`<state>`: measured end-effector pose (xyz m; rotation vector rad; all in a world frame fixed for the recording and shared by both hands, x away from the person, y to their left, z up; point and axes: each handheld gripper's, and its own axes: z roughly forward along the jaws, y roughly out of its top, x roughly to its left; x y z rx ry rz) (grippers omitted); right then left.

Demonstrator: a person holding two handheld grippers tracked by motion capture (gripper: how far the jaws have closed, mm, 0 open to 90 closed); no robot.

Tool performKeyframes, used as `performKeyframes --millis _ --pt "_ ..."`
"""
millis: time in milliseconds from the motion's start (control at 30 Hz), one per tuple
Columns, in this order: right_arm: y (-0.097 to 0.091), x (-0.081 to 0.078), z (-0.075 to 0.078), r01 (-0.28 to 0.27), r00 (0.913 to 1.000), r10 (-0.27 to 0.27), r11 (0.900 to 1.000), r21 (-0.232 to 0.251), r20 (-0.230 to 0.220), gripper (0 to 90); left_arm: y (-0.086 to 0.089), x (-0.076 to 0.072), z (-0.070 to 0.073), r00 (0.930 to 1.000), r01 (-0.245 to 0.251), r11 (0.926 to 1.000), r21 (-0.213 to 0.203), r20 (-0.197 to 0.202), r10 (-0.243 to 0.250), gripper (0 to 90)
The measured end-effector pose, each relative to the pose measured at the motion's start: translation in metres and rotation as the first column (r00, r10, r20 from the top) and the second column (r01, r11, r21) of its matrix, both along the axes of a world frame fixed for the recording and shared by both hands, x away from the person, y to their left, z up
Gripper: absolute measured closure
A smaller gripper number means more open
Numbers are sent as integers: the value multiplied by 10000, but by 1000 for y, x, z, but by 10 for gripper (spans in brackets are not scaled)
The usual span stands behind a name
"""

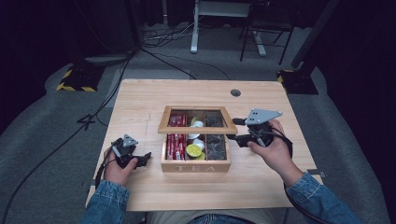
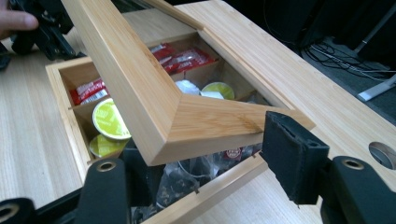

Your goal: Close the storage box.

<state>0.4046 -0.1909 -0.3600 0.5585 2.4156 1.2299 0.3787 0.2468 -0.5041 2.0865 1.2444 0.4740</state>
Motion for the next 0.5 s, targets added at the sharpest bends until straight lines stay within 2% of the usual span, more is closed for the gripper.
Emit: performKeyframes --millis 500 --pt "1 -13 -26 26 9999 -22 9992 -399 98 352 0 0 0 10000 8 10000 17 -7 -8 156"
